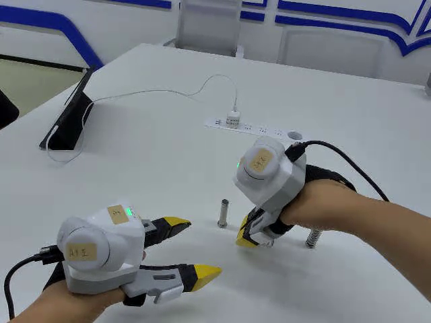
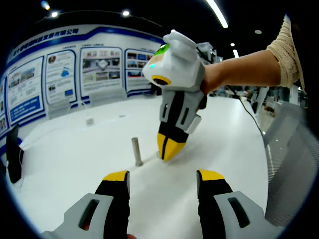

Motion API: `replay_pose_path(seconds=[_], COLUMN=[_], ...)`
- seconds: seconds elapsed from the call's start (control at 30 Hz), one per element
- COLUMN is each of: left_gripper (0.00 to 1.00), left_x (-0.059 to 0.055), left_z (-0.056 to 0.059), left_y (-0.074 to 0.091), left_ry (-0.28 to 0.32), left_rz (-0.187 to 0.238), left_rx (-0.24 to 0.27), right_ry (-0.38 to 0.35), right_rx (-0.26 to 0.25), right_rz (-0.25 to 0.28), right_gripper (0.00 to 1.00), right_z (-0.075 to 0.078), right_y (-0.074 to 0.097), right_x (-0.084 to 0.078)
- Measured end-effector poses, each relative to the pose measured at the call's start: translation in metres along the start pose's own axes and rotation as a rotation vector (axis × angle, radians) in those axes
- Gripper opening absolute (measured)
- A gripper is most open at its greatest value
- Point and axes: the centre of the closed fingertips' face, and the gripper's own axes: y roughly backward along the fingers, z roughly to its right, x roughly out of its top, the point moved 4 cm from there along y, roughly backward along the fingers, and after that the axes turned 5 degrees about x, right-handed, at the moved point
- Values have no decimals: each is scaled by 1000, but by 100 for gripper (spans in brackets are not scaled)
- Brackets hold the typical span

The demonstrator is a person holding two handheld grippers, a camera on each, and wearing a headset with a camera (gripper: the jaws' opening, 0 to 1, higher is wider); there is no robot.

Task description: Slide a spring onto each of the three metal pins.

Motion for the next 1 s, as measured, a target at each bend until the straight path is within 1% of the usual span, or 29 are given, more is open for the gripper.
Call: replay_pose_path(seconds=[0.23, 0.57, 0.7, 0.87, 1.0], left_gripper=[55, 55, 55, 55, 55], left_x=[1, 1, 1, 1, 2], left_z=[0, -1, 1, 0, 0], left_y=[0, -1, -1, -1, -1], left_ry=[-1, 0, -2, -1, -4], left_rz=[3, 5, 4, 3, 3], left_rx=[0, 0, -4, -3, -4], right_ry=[-7, -10, -9, 0, 10], right_rx=[-10, -19, -11, 10, 33], right_rz=[9, 11, 3, 1, -20], right_gripper=[5, 7, 9, 10, 12], right_z=[2, 3, 0, -8, -12], right_y=[6, 11, 11, 12, 8], right_x=[-1, -3, -4, -3, -5])
